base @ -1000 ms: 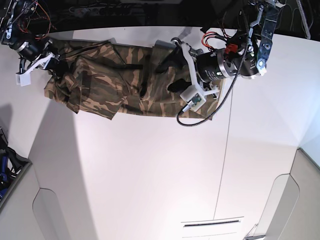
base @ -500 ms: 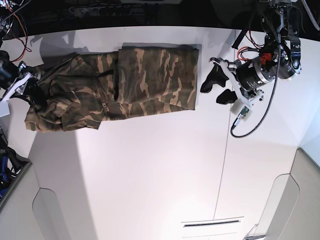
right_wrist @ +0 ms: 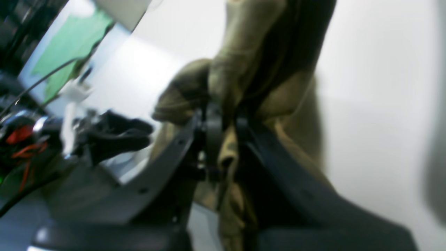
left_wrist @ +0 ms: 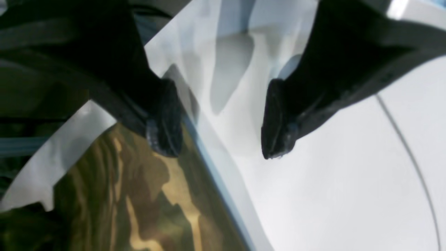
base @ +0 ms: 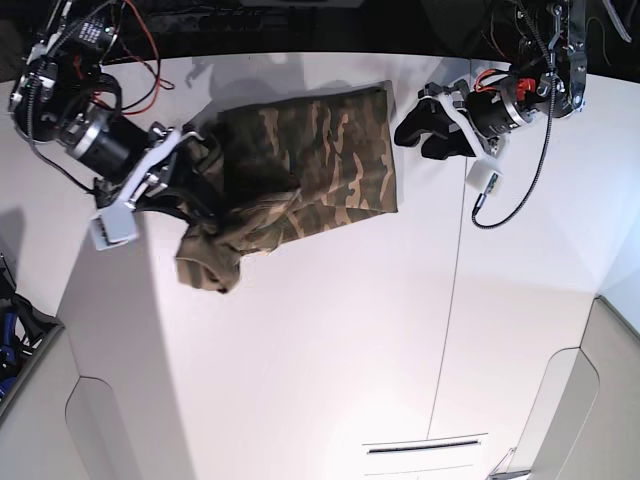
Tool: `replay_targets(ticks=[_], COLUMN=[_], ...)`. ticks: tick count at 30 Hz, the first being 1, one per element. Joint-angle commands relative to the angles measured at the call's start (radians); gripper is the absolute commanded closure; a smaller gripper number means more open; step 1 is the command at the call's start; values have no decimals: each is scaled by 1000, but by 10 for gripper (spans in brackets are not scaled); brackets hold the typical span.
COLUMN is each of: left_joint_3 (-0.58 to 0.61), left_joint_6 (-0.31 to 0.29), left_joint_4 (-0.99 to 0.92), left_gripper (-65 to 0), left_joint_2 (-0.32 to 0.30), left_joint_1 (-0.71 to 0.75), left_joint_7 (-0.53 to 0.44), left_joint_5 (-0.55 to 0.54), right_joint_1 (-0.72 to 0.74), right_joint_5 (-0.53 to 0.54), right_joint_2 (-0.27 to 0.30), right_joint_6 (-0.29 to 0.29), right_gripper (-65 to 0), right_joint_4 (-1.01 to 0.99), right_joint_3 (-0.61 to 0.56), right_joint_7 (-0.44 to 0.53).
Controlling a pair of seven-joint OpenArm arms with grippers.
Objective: Fold the T-shirt properly
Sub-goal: 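Lift the strip end with the right gripper and fold it over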
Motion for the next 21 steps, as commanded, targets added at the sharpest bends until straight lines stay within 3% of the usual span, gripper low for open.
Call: replay_targets(ticks=[1, 5, 8, 10, 17, 21], left_joint_3=[-3, -3, -3, -3, -34, -110], left_joint_6=[5, 5, 5, 5, -44, -79], left_joint_4=[5, 5, 5, 5, 6, 27], left_gripper=[-399, -399, -399, -399, -399, -378], left_joint_2=[-8, -8, -8, -8, -8, -8], left_joint_1=[1, -2, -3, -3, -10, -10], left_joint_7=[13, 13, 14, 23, 89, 108], left_joint_5=[11, 3, -15, -27, -126, -173], right_joint_1=[8, 8, 8, 8, 9, 14], right_joint_5=[2, -112, -240, -294, -289, -294], right_joint_2=[-10, -38, -39, -39, -40, -43], right_joint_6=[6, 5, 2, 2, 2, -10], right_gripper=[0, -23, -307, -423, -436, -434], right_joint_4=[14, 1, -19, -39, -64, -49], right_joint_3=[-41, -223, -356, -428, -621, -646], right_joint_7=[44, 109, 158, 177, 179, 180])
